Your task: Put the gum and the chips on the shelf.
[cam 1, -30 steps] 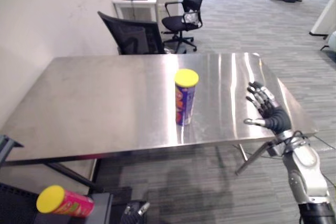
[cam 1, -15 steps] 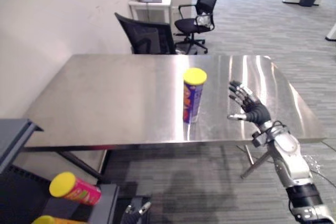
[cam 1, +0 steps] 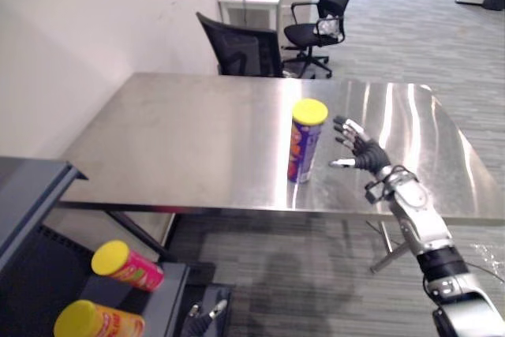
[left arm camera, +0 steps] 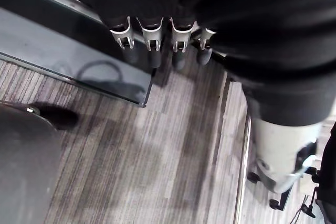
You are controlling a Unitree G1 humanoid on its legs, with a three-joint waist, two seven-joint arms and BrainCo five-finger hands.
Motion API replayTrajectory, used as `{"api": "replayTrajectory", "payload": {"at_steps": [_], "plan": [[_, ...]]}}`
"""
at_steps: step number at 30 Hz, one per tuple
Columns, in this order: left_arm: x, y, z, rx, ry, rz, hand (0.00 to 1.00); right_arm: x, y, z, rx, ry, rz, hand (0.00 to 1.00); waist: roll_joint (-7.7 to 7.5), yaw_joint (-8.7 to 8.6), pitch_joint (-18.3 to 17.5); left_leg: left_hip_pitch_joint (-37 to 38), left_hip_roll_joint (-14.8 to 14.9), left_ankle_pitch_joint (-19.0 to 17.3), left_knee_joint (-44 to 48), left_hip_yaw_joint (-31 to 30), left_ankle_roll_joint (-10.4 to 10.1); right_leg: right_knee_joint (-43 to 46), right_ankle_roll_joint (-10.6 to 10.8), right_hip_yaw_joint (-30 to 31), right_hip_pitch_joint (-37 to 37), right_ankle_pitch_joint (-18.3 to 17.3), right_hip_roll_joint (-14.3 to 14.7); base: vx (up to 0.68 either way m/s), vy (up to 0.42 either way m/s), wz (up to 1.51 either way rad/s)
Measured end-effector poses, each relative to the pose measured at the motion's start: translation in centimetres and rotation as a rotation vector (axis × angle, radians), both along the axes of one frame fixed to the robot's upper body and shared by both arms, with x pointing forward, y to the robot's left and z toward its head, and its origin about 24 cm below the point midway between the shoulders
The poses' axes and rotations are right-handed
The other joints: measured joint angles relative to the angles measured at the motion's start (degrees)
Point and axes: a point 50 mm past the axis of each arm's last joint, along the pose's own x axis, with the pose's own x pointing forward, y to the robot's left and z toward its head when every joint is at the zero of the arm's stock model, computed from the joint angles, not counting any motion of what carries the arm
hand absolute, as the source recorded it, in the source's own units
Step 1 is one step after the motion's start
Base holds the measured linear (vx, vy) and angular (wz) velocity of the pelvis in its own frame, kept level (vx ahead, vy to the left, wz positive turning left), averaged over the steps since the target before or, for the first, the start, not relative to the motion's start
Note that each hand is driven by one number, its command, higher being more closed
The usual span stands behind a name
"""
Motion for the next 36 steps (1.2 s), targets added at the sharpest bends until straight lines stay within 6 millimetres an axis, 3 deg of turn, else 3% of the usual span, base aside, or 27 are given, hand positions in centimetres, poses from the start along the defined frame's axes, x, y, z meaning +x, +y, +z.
{"api": "replayTrajectory", "payload": {"at_steps": [7, 17, 19, 22, 23, 28, 36], "plan": [[0.4, 0.0, 0.2, 0.000, -0.015, -0.001, 0.00, 1.2, -0.4, -0.3, -0.025, 0.037, -0.032, 0.00, 0.06, 0.58, 1.43, 0.02, -0.13, 0.10, 0.02, -1.09, 0.04, -0.22, 0.00, -1.04, 0.84, 0.00, -0.01, 0.00, 0.004, 0.07], [0.6, 0.1, 0.3, -0.003, -0.026, 0.009, 0.00, 2.0, 0.7, 0.6, -0.048, 0.023, 0.005, 0.00, 0.27, 2.19, 2.97, 0.01, -0.41, 0.40, 0.12, -2.53, 0.10, -0.27, 0.00, -2.57, 1.71, 0.00, -0.17, -0.01, 0.006, 0.08], [0.5, 0.2, 0.4, 0.000, -0.027, 0.016, 0.00, 2.2, 0.8, 0.8, -0.051, 0.019, 0.007, 0.00, 0.24, 3.13, 3.14, -0.01, -0.43, 0.50, 0.11, -2.87, 0.09, -0.26, 0.00, -2.84, 1.82, -0.01, -0.16, -0.01, 0.007, 0.09], [-0.6, 0.6, 0.2, 0.009, 0.002, 0.022, 0.00, 2.7, 1.5, 1.2, -0.069, 0.015, 0.027, 0.00, 0.25, 3.25, 3.66, -0.05, -0.47, 0.68, 0.08, -3.17, 0.07, -0.25, 0.00, -3.16, 1.91, -0.01, -0.18, -0.02, 0.004, 0.05], [-1.0, 0.7, 0.1, 0.012, 0.012, 0.025, 0.00, 2.7, 1.5, 1.3, -0.069, 0.012, 0.028, 1.00, 0.25, 3.34, 3.74, -0.10, -0.48, 0.72, 0.06, -3.25, 0.07, -0.25, 0.00, -3.25, 1.90, -0.01, -0.18, -0.02, 0.005, 0.05], [-2.0, 0.9, 0.0, 0.018, 0.040, 0.031, 0.00, 2.8, 1.6, 1.6, -0.069, 0.003, 0.026, 1.00, 0.23, 3.51, 4.12, -0.12, -0.54, 1.49, -0.73, -4.09, -0.02, -0.25, 0.00, -4.07, 1.94, -0.01, -0.17, -0.01, 0.001, 0.08], [-1.9, 0.9, 0.0, 0.018, 0.038, 0.029, 0.00, 2.8, 1.7, 1.6, -0.078, 0.000, 0.028, 1.00, 0.24, 3.71, 4.17, -0.13, -0.49, 1.69, -0.85, -4.18, -0.04, -0.25, -0.01, -4.11, 1.92, -0.01, -0.15, 0.00, 0.000, 0.01]]}}
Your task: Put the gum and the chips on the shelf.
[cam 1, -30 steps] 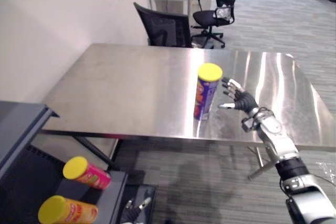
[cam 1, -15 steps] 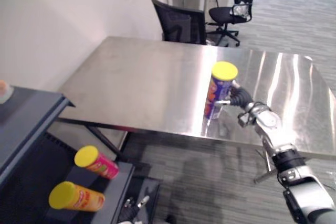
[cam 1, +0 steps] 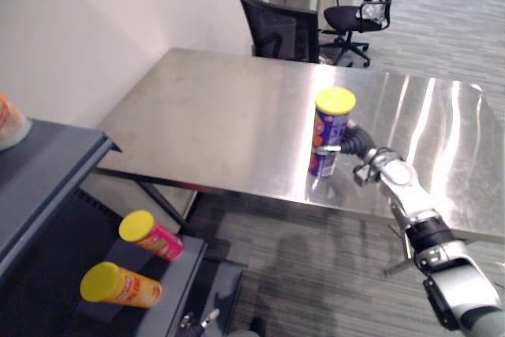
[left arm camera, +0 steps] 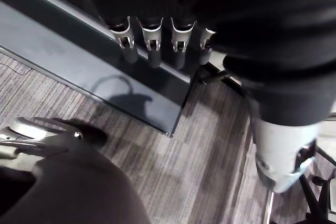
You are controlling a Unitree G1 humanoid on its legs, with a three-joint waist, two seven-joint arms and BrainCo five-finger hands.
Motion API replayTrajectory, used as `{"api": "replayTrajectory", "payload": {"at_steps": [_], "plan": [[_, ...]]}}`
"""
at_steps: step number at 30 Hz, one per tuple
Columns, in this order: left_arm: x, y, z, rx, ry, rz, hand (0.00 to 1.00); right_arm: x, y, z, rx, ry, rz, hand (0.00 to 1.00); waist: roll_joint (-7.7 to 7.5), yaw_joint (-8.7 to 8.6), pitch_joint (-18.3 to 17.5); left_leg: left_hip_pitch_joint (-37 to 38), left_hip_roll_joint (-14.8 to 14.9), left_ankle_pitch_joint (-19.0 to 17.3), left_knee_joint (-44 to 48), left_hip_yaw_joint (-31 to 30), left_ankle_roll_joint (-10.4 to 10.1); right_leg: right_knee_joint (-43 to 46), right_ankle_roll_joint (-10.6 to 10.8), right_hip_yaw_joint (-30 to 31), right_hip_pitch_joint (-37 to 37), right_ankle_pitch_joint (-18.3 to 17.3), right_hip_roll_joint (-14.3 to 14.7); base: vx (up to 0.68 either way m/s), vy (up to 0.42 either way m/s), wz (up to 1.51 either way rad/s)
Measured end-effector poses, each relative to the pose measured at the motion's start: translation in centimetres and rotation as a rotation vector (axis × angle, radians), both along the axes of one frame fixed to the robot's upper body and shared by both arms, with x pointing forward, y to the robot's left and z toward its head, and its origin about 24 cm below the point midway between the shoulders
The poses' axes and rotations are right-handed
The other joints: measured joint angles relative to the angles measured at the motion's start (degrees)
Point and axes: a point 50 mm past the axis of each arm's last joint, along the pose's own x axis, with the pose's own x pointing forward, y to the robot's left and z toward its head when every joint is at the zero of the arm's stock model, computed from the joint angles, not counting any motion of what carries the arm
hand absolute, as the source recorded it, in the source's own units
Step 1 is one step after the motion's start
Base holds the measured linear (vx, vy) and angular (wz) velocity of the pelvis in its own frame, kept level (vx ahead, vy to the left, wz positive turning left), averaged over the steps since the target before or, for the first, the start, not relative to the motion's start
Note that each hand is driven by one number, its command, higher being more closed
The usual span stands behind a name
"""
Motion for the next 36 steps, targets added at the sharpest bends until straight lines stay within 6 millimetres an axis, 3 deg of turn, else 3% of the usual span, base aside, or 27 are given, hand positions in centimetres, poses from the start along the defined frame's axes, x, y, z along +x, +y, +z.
{"api": "replayTrajectory", "payload": {"at_steps": [10, 14, 20, 27, 36], "plan": [[-0.1, 0.0, 0.0, 0.004, 0.004, -0.008, 0.00, -0.1, 0.1, 0.7, 0.015, -0.035, -0.033, 1.00, 0.02, -0.63, 0.02, 0.13, 0.22, -0.05, -0.01, 1.49, -0.05, 0.06, 0.00, 1.59, -0.64, 0.01, 0.01, 0.00, 0.009, -0.07], [-0.1, 0.1, 0.0, 0.008, 0.006, -0.004, 0.00, -1.4, 0.8, 3.0, 0.057, -0.159, -0.011, 1.00, 0.04, -1.01, 0.03, 0.34, 0.66, -0.23, 0.00, 2.82, -0.25, 0.33, -0.01, 3.07, -1.23, 0.02, 0.10, 0.00, -0.001, -0.17], [-0.3, 0.2, 0.0, 0.021, 0.006, 0.015, 0.00, -5.1, -1.0, 7.3, 0.141, -0.384, -0.036, 1.00, 0.01, -1.72, 0.00, 0.51, 1.26, -0.71, 0.11, 4.68, -0.20, 1.19, -0.02, 5.03, -2.29, 0.01, 0.15, -0.01, 0.006, -0.14], [-1.1, 0.5, -0.2, 0.036, 0.030, 0.038, 0.00, -7.8, -3.8, 6.4, 0.213, -0.348, -0.089, 1.00, -0.29, -4.07, -0.45, 1.20, 1.52, -1.17, -0.15, 6.46, -0.12, 1.72, -0.24, 6.94, -2.88, -0.15, 0.21, -0.01, 0.009, -0.15], [-1.8, 0.5, -0.4, 0.041, 0.055, 0.046, 0.00, -9.3, -6.9, 4.8, 0.247, -0.297, -0.205, 1.00, -0.71, -5.23, -2.53, 1.46, 1.89, -1.11, -0.91, 7.69, -0.14, 2.26, -0.34, 8.28, -3.86, -0.21, 0.52, 0.01, -0.003, -0.07]]}}
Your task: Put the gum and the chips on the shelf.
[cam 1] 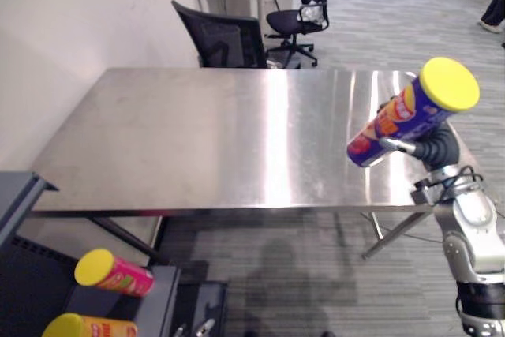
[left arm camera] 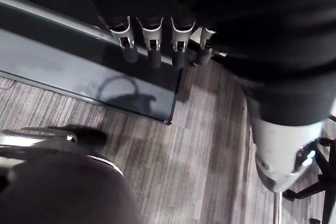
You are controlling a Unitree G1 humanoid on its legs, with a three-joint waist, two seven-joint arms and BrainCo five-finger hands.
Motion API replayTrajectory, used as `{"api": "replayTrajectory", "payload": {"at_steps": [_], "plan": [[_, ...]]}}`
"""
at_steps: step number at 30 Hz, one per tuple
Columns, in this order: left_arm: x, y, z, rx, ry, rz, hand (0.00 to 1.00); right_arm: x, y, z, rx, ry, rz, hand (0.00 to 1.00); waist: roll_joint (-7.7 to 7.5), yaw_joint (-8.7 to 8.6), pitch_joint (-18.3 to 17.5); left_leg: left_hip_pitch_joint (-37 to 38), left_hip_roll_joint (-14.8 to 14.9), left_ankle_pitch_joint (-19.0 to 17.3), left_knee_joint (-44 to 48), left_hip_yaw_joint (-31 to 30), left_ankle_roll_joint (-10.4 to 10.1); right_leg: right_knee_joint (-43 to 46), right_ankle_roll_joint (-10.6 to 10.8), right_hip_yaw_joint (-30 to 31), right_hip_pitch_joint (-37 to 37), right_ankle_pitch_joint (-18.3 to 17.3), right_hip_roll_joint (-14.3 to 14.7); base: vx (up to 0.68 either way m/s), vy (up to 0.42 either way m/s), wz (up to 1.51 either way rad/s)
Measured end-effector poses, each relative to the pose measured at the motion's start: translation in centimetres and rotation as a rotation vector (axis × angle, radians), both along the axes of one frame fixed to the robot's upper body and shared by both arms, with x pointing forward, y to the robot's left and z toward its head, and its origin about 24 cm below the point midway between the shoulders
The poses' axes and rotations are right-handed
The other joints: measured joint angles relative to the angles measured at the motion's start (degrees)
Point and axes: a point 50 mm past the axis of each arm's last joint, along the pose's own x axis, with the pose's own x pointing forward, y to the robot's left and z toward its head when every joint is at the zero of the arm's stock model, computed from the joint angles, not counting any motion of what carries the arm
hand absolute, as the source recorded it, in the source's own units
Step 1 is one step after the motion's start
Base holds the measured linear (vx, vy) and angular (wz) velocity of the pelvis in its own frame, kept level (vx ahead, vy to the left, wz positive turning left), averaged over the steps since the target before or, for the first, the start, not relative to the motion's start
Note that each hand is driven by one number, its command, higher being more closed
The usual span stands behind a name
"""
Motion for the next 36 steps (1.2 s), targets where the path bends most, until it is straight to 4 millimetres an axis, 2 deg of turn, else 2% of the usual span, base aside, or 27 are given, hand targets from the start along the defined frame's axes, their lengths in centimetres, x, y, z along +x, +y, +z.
{"api": "replayTrajectory", "payload": {"at_steps": [9, 11, 14, 17, 19, 21, 23, 24, 25, 26, 27, 28, 29, 30, 31, 32, 33, 34, 35, 36], "plan": [[-0.3, 0.1, -0.1, 0.015, 0.016, 0.012, 0.00, -1.3, -1.6, -2.2, 0.013, 0.083, -0.076, 1.00, -0.27, -0.44, -0.84, 0.83, 0.14, 0.19, -0.94, 0.22, -0.06, 2.24, -0.55, 0.69, -0.43, -1.26, -0.17, -0.03, -0.002, -0.01], [-0.3, 0.1, -0.1, 0.017, 0.015, 0.013, 0.00, -1.5, -1.8, -2.6, 0.015, 0.095, -0.087, 1.00, -0.32, -0.42, -0.83, 0.58, 0.22, 0.20, -0.58, -0.06, -0.11, 4.91, -0.65, 0.61, -1.53, -2.69, -0.53, -0.01, -0.006, 0.09], [0.3, 0.5, 0.1, 0.034, 0.003, 0.022, 0.00, -1.6, -1.7, -2.6, 0.027, 0.082, -0.089, 1.00, -0.74, -0.40, -0.26, -2.83, 0.27, -0.88, 4.68, -1.64, -0.49, 9.99, -1.14, -0.40, -3.94, -5.06, -1.60, -0.02, -0.019, 0.27], [1.2, 0.7, 0.3, 0.030, -0.030, 0.064, 0.00, -1.0, -1.0, -1.9, 0.035, 0.052, -0.065, 1.00, -0.51, 0.19, 2.42, -6.54, 1.21, -2.23, 11.02, -3.87, -1.09, 11.26, -2.01, -2.02, -4.09, -5.59, -0.99, -0.10, -0.063, 0.38], [1.5, 0.5, 0.3, 0.020, -0.045, 0.090, 0.00, -0.4, 0.0, -1.4, 0.059, 0.024, -0.032, 1.00, 0.12, 1.35, 4.35, -8.55, 2.58, -3.17, 13.81, -5.18, -1.82, 11.24, -2.38, -2.72, -4.14, -5.78, 0.45, -0.16, -0.100, 0.23], [1.3, 0.4, 0.2, 0.002, -0.049, 0.129, 0.00, 0.0, 0.9, -1.2, 0.062, 0.016, 0.009, 1.00, 0.47, 2.02, 5.39, -9.95, 3.62, -3.44, 15.20, -5.71, -2.17, 11.26, -3.25, -3.11, -4.14, -6.23, 1.54, -0.18, -0.100, 0.16], [0.7, 0.4, 0.1, -0.015, -0.050, 0.192, 0.00, 0.3, 2.1, -1.2, 0.057, 0.020, 0.058, 1.00, 0.91, 3.52, 6.20, -10.34, 4.77, -3.53, 15.04, -6.37, -2.32, 11.18, -3.37, -3.23, -4.12, -6.71, 2.60, -0.14, -0.094, 0.13], [0.1, 0.6, 0.1, -0.020, -0.046, 0.231, 0.00, 0.4, 2.6, -1.5, 0.060, 0.032, 0.080, 1.00, 1.08, 4.36, 6.29, -10.19, 5.58, -3.75, 14.71, -4.98, -2.13, 11.23, -3.72, -3.60, -3.82, -6.96, 3.18, -0.09, -0.130, 0.26], [-0.4, 0.6, 0.1, -0.026, -0.045, 0.274, 0.00, 0.5, 2.6, -1.7, 0.061, 0.038, 0.087, 1.00, 1.54, 4.57, 6.49, -10.17, 7.20, -4.23, 14.75, -2.17, -0.68, 10.53, -3.77, -4.41, -2.81, -6.99, 4.27, -0.07, -0.201, 0.65], [-0.8, 0.7, 0.0, -0.026, -0.046, 0.297, 0.00, 0.5, 2.4, -1.8, 0.063, 0.038, 0.078, 1.00, 1.54, 4.10, 6.45, -10.16, 9.07, -4.17, 14.38, 2.16, 1.33, 8.77, -4.34, -6.37, -1.47, -6.55, 4.68, -0.01, -0.156, 0.83], [-0.8, 0.7, 0.0, -0.026, -0.046, 0.300, 0.00, 0.5, 2.1, -1.7, 0.064, 0.030, 0.066, 1.00, 1.49, 3.97, 6.31, -10.12, 10.06, -4.09, 13.72, 4.96, 1.92, 7.61, -5.00, -8.22, -0.89, -6.05, 4.61, -0.01, -0.129, 1.18], [-0.5, 0.6, 0.1, -0.029, -0.055, 0.299, 0.00, 0.3, 1.2, -1.2, 0.069, 0.003, 0.031, 1.00, 1.22, 3.48, 5.98, -10.73, 12.41, -4.03, 14.83, 10.47, 1.87, 6.21, -6.46, -12.16, -0.91, -5.33, 3.56, -0.03, -0.006, 1.31], [-0.2, 0.3, 0.1, -0.036, -0.063, 0.298, 0.00, 0.2, 0.2, -0.7, 0.071, -0.023, -0.011, 1.00, 1.62, 3.12, 5.92, -13.45, 15.87, -4.70, 22.90, 16.85, 2.78, 7.80, -7.21, -15.63, -1.44, -5.86, 2.58, -0.03, 0.025, 1.29], [-0.3, 0.1, 0.0, -0.042, -0.058, 0.300, 0.00, 0.1, -0.1, -0.6, 0.072, -0.027, -0.028, 1.00, 1.81, 2.97, 5.88, -13.83, 17.34, -4.80, 27.04, 19.60, 3.31, 9.01, -7.33, -17.06, -1.69, -6.19, 2.00, 0.03, 0.016, 1.21], [-1.1, -0.6, -0.2, -0.058, -0.039, 0.310, 0.00, 0.0, -0.8, -0.2, 0.054, -0.039, -0.052, 1.00, 3.25, 2.83, 5.20, -13.57, 19.68, -2.29, 32.52, 24.07, 5.46, 12.87, -6.78, -20.26, -2.51, -7.77, 1.40, 0.05, -0.020, 1.41], [-1.3, -1.1, -0.2, -0.064, -0.042, 0.290, 0.00, -0.3, -1.7, 0.3, 0.031, -0.055, -0.081, 1.00, 3.88, 1.51, 4.76, -14.84, 17.14, -0.04, 28.33, 25.23, 4.47, 15.20, -6.59, -21.06, -4.06, -10.18, -0.04, 0.01, 0.005, 1.60], [-1.2, -0.7, 0.0, -0.048, -0.052, 0.278, 0.00, -0.4, -2.1, 0.6, 0.024, -0.064, -0.094, 1.00, 2.99, 1.07, 4.15, -14.73, 14.54, 2.66, 22.76, 24.05, 3.54, 14.48, -6.93, -20.93, -4.74, -10.73, -0.35, -0.08, 0.051, 2.04], [-0.9, 0.0, 0.2, -0.027, -0.070, 0.282, 0.00, -0.7, -3.0, 1.1, 0.010, -0.085, -0.127, 1.00, 2.38, 0.13, 3.32, -12.34, 9.74, 6.65, 11.45, 22.41, 2.81, 10.63, -6.93, -23.20, -5.09, -8.95, -1.42, -0.12, 0.016, 1.78], [-0.9, 0.1, 0.2, -0.026, -0.072, 0.310, 0.00, -0.7, -3.5, 1.1, 0.026, -0.088, -0.151, 1.00, 2.42, 1.18, 3.38, -11.03, 11.27, 1.12, 17.95, 27.34, 3.54, 10.77, -6.82, -26.57, -4.95, -8.36, -2.27, -0.09, -0.020, 1.58], [-1.3, 0.1, 0.1, -0.025, -0.064, 0.323, 0.00, -0.7, -3.5, 1.0, 0.032, -0.082, -0.157, 1.00, 2.31, 1.33, 3.46, -9.75, 11.87, -0.22, 19.93, 28.96, 3.25, 11.56, -6.75, -27.63, -4.93, -8.35, -2.90, -0.07, -0.030, 1.18]]}}
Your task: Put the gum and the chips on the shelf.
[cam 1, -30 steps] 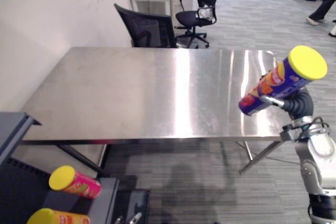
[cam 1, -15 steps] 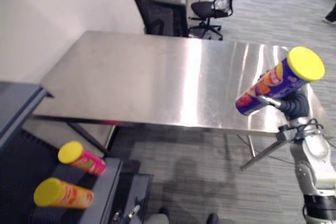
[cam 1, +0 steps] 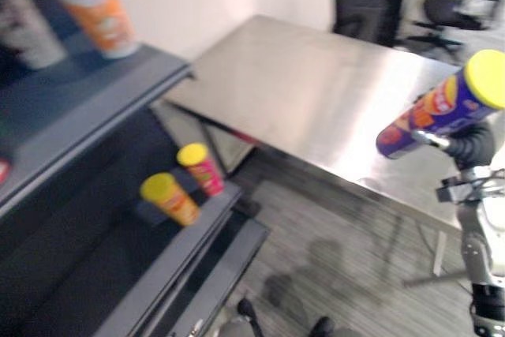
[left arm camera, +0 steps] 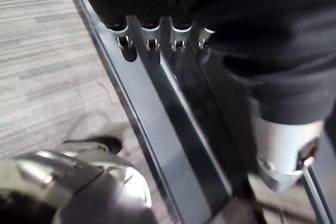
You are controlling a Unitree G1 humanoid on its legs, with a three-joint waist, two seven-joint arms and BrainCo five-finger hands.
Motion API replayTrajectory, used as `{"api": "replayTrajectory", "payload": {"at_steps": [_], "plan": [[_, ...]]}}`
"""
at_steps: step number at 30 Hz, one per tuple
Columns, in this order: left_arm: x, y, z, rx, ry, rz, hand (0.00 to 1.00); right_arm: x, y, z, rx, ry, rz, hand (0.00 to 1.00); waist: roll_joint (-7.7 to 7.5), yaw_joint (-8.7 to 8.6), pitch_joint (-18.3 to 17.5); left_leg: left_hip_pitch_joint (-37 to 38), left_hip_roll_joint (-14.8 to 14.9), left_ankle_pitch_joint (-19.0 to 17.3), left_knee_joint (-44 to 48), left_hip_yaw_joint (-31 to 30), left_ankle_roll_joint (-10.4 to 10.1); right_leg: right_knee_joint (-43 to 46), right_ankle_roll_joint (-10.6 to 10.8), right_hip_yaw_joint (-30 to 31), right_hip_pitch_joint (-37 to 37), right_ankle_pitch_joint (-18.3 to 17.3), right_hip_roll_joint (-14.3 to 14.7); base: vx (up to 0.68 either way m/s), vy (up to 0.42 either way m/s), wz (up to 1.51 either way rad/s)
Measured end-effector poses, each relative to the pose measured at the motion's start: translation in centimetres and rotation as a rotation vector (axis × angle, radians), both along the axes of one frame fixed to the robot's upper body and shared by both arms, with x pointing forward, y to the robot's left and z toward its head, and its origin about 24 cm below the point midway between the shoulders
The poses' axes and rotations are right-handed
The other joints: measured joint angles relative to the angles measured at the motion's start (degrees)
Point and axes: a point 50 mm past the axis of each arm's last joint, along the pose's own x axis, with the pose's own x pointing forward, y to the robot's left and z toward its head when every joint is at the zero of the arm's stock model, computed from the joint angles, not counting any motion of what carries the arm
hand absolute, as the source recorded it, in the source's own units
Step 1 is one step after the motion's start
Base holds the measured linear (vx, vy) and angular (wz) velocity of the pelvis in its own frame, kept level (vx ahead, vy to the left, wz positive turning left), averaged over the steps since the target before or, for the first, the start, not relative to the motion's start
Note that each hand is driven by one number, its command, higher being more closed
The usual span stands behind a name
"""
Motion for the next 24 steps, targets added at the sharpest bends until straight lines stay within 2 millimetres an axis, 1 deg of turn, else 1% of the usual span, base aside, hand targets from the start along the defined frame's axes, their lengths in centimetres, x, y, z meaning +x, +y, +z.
{"api": "replayTrajectory", "payload": {"at_steps": [1, 2, 3, 4, 5, 6, 8, 9, 11, 12, 13, 14, 15, 17, 20, 24], "plan": [[-0.9, -0.4, -0.4, -0.014, 0.035, 0.013, 0.00, 0.0, 0.0, -0.2, 0.003, 0.007, -0.004, 1.00, 0.06, -0.09, -0.01, 3.62, 0.13, 0.07, -0.87, 2.26, -0.82, 0.81, -0.38, -2.22, 0.37, -0.27, -0.96, -0.05, 0.026, 0.94], [-1.3, -0.7, -0.5, -0.026, 0.049, 0.015, 0.00, -0.1, -0.1, -0.3, 0.004, 0.011, -0.008, 1.00, 0.36, -0.20, -0.19, 5.27, -0.09, 0.50, -2.16, 2.55, -1.45, 0.99, -0.37, -3.46, 0.65, -0.27, -1.24, -0.09, 0.090, 1.08], [-1.8, -1.4, -0.8, -0.046, 0.070, 0.021, 0.00, -0.1, -0.2, -0.4, 0.007, 0.016, -0.015, 1.00, 1.05, -0.28, -0.60, 7.78, -0.87, 1.55, -5.58, 2.13, -2.93, 1.66, -0.35, -5.37, 0.60, -0.26, -1.81, -0.13, 0.157, 0.93], [-2.1, -1.8, -0.9, -0.058, 0.078, 0.023, 0.00, -0.2, -0.2, -0.5, 0.013, 0.018, -0.026, 1.00, 1.69, -0.29, -0.86, 8.43, -1.84, 2.15, -9.83, 1.89, -3.86, 2.30, -0.21, -7.27, 0.29, -0.17, -2.41, -0.15, 0.189, 0.82], [-2.1, -1.9, -0.9, -0.057, 0.078, 0.022, 0.00, -0.2, -0.2, -0.7, 0.023, 0.022, -0.034, 1.00, 1.83, -0.27, -0.93, 8.56, -2.33, 2.44, -11.49, 2.15, -4.23, 2.86, -0.19, -8.01, 0.08, -0.18, -2.78, -0.20, 0.268, 0.81], [-2.1, -1.9, -0.9, -0.047, 0.074, 0.009, 0.00, -0.4, -0.3, -1.4, 0.054, 0.038, -0.056, 1.00, 2.57, -0.47, -1.45, 8.62, -3.47, 2.89, -15.23, 1.39, -4.84, 4.77, 0.10, -9.77, -0.45, -0.37, -3.78, -0.19, 0.266, 0.69], [-2.1, -1.8, -0.9, -0.034, 0.072, -0.011, 0.00, -0.5, -0.4, -1.8, 0.066, 0.054, -0.079, 1.00, 2.54, -0.66, -1.44, 8.58, -4.71, 2.87, -18.60, 0.05, -4.87, 7.58, 0.35, -10.99, -1.53, -0.59, -5.37, -0.13, 0.186, 0.58], [-2.1, -1.7, -0.9, -0.031, 0.075, -0.020, 0.00, -0.5, -0.5, -1.9, 0.069, 0.059, -0.100, 1.00, 2.53, -0.86, -1.44, 8.54, -5.89, 2.87, -21.00, -0.89, -4.88, 9.96, 0.35, -11.30, -2.54, -0.67, -6.95, -0.13, 0.204, 0.46], [-2.5, -1.3, -0.9, -0.017, 0.100, -0.038, 0.00, -0.5, -0.4, -2.3, 0.099, 0.062, -0.122, 1.00, 1.34, -1.07, -1.50, 8.75, -8.64, 3.23, -22.49, -1.22, -4.70, 13.10, 0.70, -11.12, -3.27, -0.40, -10.59, -0.16, 0.223, 0.30], [-2.6, -1.2, -0.9, -0.014, 0.104, -0.039, 0.00, -0.5, -0.3, -2.4, 0.102, 0.062, -0.125, 1.00, 1.18, -1.07, -1.48, 8.84, -8.92, 3.14, -22.52, -1.21, -4.51, 13.27, 0.87, -10.98, -3.25, -0.26, -10.77, -0.15, 0.136, 0.00], [-3.0, -1.0, -0.8, -0.004, 0.120, -0.042, 0.00, -0.5, -0.2, -2.6, 0.108, 0.064, -0.133, 1.00, 0.66, -0.97, -1.39, 9.42, -9.88, 2.57, -22.90, -1.13, -3.73, 13.35, 1.01, -10.03, -3.13, 0.72, -11.57, -0.12, 0.103, -0.10], [-3.2, -1.0, -0.8, -0.002, 0.125, -0.044, 0.00, -0.5, -0.2, -2.6, 0.106, 0.065, -0.136, 1.00, 0.55, -0.90, -1.38, 9.36, -10.12, 2.09, -22.93, -1.05, -3.70, 13.18, 1.07, -9.55, -3.13, 1.23, -11.66, -0.19, 0.154, -0.15], [-3.4, -0.9, -0.8, 0.002, 0.140, -0.050, 0.00, -0.6, -0.2, -2.8, 0.103, 0.069, -0.144, 1.00, 0.32, -0.90, -1.49, 9.39, -10.43, 1.56, -22.97, -1.03, -2.94, 12.27, 1.31, -8.43, -3.12, 2.42, -11.53, -0.11, 0.098, -0.08], [-3.5, -0.7, -0.8, 0.006, 0.147, -0.067, 0.00, -0.8, -0.3, -3.3, 0.101, 0.087, -0.153, 1.00, 0.08, -0.90, -1.56, 9.30, -10.47, 1.57, -22.97, -1.06, -2.86, 10.44, 1.47, -5.70, -3.12, 4.47, -10.60, -0.08, 0.100, 0.00], [-3.5, -0.5, -0.8, 0.004, 0.149, -0.072, 0.00, -1.1, -0.3, -3.8, 0.067, 0.110, -0.171, 1.00, -0.38, -0.84, -1.81, 8.71, -10.39, 1.72, -22.96, -0.90, -2.68, 7.46, 1.99, -3.51, -3.12, 5.42, -9.13, -0.01, 0.021, 0.01], [-3.5, -0.6, -0.8, -0.001, 0.149, -0.073, 0.00, -1.1, -0.1, -4.0, 0.056, 0.115, -0.159, 1.00, -0.33, -0.32, -1.77, 7.98, -9.18, 1.93, -22.95, -0.70, -2.79, 5.99, 1.97, -3.26, -3.12, 5.80, -7.30, 0.03, -0.034, 0.03]]}}
